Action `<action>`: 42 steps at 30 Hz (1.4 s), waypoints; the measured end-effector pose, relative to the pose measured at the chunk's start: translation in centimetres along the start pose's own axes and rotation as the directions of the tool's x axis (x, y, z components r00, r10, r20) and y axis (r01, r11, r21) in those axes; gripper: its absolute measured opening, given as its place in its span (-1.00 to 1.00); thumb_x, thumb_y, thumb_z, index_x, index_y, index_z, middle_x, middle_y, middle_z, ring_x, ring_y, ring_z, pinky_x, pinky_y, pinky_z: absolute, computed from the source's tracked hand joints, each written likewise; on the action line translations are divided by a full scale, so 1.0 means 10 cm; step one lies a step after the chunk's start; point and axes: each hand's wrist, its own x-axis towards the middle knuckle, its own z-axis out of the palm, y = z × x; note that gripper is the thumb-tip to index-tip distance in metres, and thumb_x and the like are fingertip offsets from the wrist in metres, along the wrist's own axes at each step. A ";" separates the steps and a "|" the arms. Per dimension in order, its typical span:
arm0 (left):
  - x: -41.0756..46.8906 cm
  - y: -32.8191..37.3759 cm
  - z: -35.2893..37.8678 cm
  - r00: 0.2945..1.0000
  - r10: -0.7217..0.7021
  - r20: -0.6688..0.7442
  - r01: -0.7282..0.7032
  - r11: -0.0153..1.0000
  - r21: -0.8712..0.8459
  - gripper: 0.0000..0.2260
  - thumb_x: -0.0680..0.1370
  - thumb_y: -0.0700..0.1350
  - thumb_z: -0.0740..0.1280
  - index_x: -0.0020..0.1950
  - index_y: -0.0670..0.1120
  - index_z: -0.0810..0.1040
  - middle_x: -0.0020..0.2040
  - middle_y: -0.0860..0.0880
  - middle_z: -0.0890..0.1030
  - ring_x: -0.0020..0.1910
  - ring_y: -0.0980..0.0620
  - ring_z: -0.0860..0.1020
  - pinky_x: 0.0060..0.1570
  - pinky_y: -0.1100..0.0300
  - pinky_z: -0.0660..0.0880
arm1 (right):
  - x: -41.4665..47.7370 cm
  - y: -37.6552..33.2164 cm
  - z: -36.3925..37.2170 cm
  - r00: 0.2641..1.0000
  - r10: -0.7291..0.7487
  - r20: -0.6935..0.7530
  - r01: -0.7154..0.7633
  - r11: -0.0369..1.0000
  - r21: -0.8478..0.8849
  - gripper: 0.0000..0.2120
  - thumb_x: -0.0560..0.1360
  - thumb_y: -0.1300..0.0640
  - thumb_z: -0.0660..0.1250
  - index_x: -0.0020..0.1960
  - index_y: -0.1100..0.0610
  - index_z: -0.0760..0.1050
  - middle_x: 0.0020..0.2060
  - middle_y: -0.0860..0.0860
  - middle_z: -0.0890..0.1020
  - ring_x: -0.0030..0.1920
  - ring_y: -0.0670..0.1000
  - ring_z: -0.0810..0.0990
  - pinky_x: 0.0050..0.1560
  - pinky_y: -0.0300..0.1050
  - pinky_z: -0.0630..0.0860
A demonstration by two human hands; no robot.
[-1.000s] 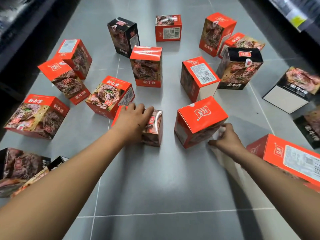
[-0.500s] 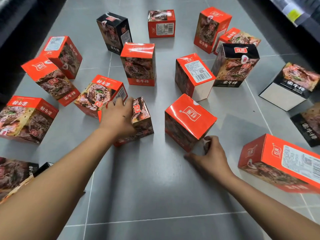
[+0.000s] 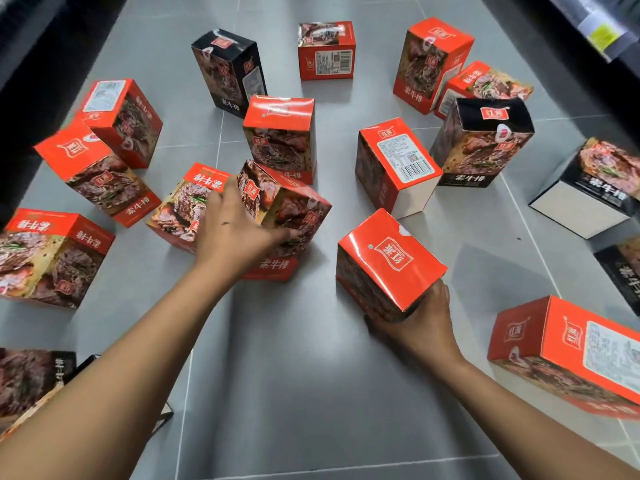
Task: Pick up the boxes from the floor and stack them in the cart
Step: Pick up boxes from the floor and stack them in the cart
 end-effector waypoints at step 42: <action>-3.78 2.71 -7.52 0.661 -0.670 -0.337 0.645 0.737 -0.201 -0.06 -0.01 0.39 0.45 0.27 -0.02 0.39 0.15 -0.09 0.54 0.15 -0.12 0.51 0.16 0.01 0.46 | -1.86 -6.15 -4.12 0.665 0.092 0.741 0.438 0.756 -0.486 -0.19 -0.02 -0.40 0.33 -0.02 0.19 0.50 -0.07 0.14 0.63 0.01 0.18 0.59 0.03 -0.07 0.56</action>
